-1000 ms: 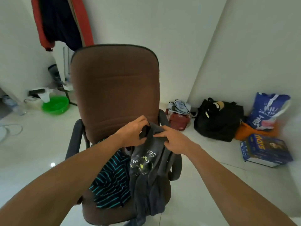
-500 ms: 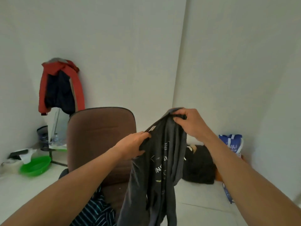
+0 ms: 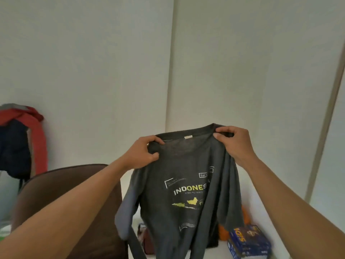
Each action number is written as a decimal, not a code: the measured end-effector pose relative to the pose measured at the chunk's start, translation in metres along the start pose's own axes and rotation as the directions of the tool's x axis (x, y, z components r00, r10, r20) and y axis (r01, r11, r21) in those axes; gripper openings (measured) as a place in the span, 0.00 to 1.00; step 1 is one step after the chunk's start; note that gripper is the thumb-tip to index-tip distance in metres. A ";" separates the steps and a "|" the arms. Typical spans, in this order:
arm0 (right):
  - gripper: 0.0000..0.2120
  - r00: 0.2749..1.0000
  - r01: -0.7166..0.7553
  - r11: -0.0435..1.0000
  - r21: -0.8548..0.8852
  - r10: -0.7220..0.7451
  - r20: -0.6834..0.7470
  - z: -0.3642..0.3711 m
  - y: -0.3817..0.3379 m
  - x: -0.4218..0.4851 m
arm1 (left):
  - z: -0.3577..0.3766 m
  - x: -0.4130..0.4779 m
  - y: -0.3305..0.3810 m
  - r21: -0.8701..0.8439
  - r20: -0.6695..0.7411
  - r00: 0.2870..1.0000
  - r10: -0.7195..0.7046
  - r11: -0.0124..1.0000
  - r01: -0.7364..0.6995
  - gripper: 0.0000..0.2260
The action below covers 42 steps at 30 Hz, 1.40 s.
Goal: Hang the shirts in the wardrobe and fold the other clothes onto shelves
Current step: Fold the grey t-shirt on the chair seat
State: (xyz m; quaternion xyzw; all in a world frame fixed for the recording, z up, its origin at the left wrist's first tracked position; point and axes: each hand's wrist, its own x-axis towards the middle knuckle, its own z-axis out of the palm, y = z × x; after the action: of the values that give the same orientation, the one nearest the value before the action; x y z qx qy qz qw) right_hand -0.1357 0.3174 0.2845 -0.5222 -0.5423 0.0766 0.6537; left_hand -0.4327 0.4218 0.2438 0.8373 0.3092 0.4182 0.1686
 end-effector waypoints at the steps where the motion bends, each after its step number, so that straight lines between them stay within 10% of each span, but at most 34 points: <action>1: 0.07 1.000 0.018 1.000 -0.004 -0.018 -0.002 -0.006 -0.001 0.005 | -0.008 0.013 0.003 -0.033 -0.004 1.000 0.006 0.999 -0.006 0.15; 8: 0.21 0.935 0.152 0.919 -0.363 -0.014 0.355 -0.033 -0.026 0.042 | -0.066 0.089 0.025 0.050 0.071 0.988 0.141 0.988 -0.144 0.10; 15: 0.15 0.979 0.148 0.968 -0.203 -0.114 0.166 -0.028 -0.036 0.064 | -0.095 0.128 0.023 0.249 0.271 0.949 0.161 0.941 -0.231 0.12; 29: 0.18 0.957 0.202 0.831 -0.518 -0.057 0.284 -0.030 -0.056 0.066 | -0.107 0.143 0.004 0.111 0.171 0.953 0.249 0.956 -0.270 0.10; 42: 0.13 0.978 0.061 0.603 -0.795 0.125 0.170 -0.030 -0.058 0.064 | -0.079 0.153 0.008 0.493 0.306 0.952 -0.023 0.859 -0.138 0.13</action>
State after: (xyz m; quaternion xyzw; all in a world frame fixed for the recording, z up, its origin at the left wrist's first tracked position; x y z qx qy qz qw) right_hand -0.1138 0.3166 0.3731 -0.7571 -0.5752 -0.1070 0.2908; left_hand -0.4231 0.5188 0.3865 0.9147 0.3537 0.1941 -0.0255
